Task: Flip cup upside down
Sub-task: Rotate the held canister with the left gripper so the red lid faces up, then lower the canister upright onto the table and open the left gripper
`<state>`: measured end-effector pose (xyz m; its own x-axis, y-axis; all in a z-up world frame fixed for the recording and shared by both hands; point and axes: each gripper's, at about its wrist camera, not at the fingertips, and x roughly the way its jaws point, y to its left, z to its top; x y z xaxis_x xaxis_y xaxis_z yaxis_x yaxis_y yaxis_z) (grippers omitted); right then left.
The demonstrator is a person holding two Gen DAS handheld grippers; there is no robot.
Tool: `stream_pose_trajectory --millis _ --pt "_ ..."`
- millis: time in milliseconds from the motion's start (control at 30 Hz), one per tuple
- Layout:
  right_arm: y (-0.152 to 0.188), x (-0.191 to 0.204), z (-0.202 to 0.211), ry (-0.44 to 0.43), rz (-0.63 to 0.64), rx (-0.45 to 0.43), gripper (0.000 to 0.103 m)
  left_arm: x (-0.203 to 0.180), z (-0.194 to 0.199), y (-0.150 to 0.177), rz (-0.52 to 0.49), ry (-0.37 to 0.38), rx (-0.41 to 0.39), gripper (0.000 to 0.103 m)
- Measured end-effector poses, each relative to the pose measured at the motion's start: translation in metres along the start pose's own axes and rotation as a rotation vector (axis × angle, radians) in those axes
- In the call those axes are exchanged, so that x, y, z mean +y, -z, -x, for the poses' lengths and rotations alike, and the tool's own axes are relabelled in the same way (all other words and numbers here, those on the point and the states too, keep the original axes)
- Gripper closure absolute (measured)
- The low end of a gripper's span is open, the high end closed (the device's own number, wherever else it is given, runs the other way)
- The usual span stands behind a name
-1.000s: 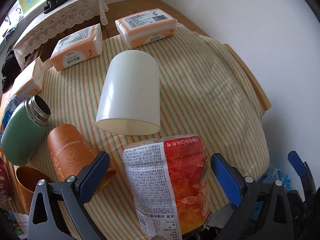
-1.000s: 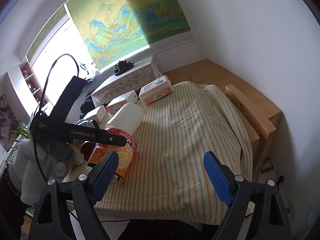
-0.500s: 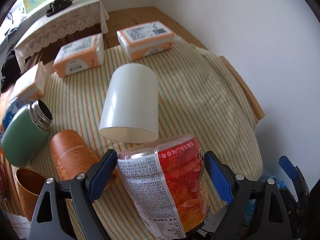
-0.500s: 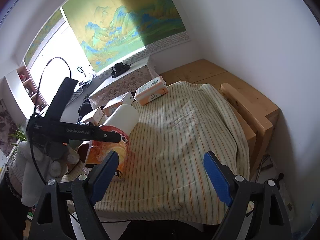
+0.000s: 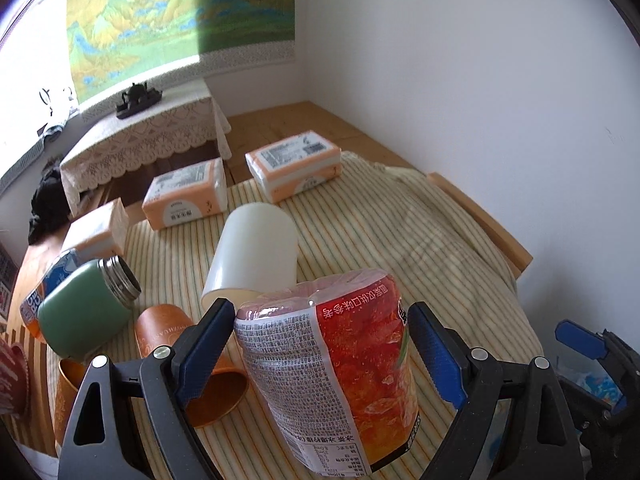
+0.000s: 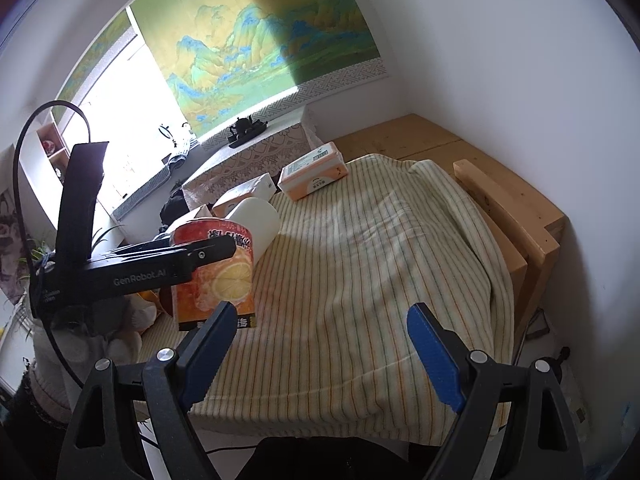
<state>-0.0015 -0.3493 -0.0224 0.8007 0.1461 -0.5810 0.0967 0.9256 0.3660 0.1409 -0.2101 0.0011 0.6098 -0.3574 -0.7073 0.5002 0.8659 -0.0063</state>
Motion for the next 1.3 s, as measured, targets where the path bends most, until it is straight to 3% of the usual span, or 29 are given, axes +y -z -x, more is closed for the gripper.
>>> stream_pose_trajectory --millis 233,433,800,1033,1300 --pt "0.001 -0.001 0.000 0.023 0.008 -0.013 0.019 -0.016 0.008 0.009 -0.052 -0.122 -0.173 0.013" --pt "0.004 0.003 0.003 0.089 0.055 -0.050 0.019 -0.027 0.006 0.022 -0.095 -0.189 -0.275 0.013" --pt "0.005 0.006 0.008 0.112 0.070 -0.065 0.019 -0.027 0.011 0.052 -0.075 -0.171 -0.311 0.012" --pt "0.009 0.015 0.010 0.109 0.084 -0.062 0.019 -0.018 0.019 0.063 -0.054 -0.101 -0.275 0.010" --pt "0.011 0.023 0.016 0.112 0.094 -0.067 0.019 -0.021 0.023 0.076 -0.085 -0.093 -0.262 0.004"
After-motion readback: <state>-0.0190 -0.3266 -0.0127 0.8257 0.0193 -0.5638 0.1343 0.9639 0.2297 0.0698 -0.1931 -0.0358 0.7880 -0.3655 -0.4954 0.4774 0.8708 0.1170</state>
